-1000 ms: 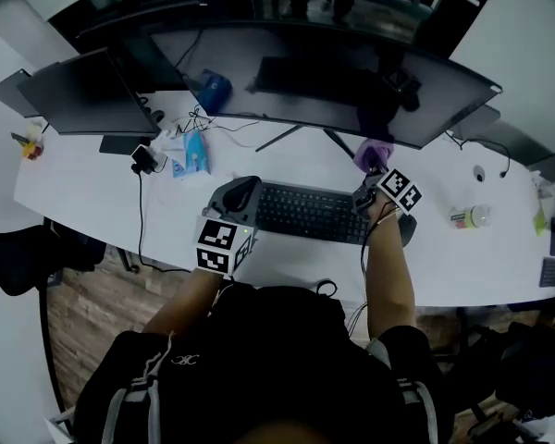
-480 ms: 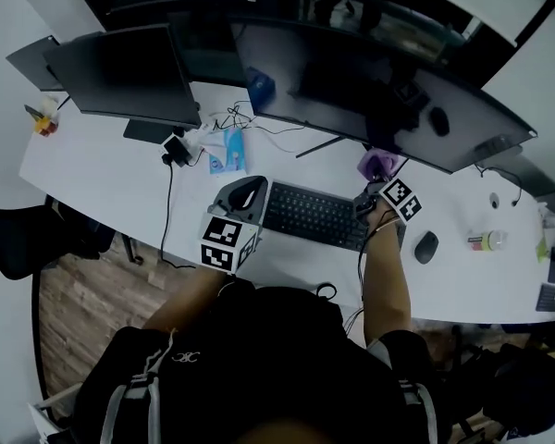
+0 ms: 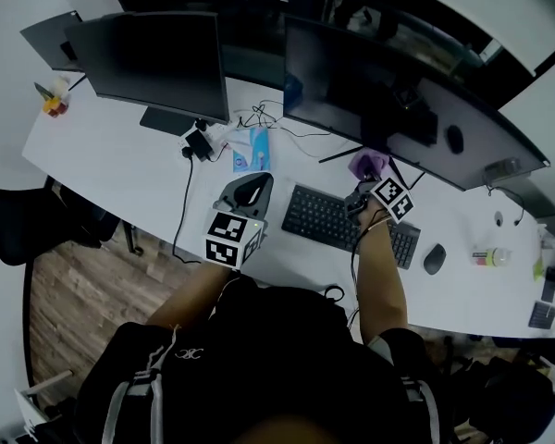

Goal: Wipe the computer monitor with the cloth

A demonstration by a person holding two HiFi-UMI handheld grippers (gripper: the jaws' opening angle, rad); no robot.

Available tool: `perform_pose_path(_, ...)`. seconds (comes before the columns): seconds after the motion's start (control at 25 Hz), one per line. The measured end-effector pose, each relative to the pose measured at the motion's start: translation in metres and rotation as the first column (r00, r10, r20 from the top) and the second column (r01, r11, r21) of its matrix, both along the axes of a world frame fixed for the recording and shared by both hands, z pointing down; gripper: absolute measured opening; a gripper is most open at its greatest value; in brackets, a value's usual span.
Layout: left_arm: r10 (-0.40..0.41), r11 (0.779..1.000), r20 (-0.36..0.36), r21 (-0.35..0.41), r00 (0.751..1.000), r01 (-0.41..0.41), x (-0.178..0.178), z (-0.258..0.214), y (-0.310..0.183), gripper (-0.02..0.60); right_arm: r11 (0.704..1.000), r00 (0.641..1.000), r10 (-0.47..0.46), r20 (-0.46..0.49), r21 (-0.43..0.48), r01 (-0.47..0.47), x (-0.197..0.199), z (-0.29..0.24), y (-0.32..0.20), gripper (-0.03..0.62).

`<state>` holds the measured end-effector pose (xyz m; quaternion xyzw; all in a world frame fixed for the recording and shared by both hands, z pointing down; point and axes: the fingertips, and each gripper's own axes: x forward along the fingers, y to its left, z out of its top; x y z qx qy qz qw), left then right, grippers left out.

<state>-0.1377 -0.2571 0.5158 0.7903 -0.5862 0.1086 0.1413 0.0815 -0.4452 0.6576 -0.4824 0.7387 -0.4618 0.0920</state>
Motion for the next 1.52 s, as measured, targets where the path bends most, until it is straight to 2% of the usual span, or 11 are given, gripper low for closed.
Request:
perform_pose_path(0.44, -0.073, 0.997, 0.008, 0.011, 0.997, 0.073, -0.042, -0.006, 0.019, 0.014, 0.988, 0.988, -0.153, 0.013, 0.001, 0.153, -0.103, -0.004, 0.008, 0.080)
perform_pose_path(0.88, -0.122, 0.993, -0.014, 0.006, 0.992, 0.122, -0.090, 0.000, 0.033, 0.014, 0.970, 0.969, -0.245, 0.023, -0.007, 0.245, -0.196, -0.007, 0.017, 0.081)
perform_pose_path(1.12, -0.118, 0.993, -0.009, 0.011, 0.993, 0.118, -0.121, 0.000, 0.035, 0.014, 0.969, 0.966, -0.245, 0.087, -0.016, 0.248, -0.241, -0.009, 0.019, 0.081)
perform_pose_path(1.32, -0.100, 0.995, 0.007, 0.022, 0.995, 0.100, -0.151, -0.004, 0.038, 0.014, 0.979, 0.965, -0.194, 0.177, -0.033, 0.203, -0.269, -0.011, 0.020, 0.081)
perform_pose_path(1.52, -0.066, 0.997, 0.028, 0.031, 0.997, 0.065, -0.179, -0.011, 0.043, 0.014, 0.990, 0.939, -0.119, 0.323, -0.035, 0.138, -0.295, -0.026, 0.024, 0.081)
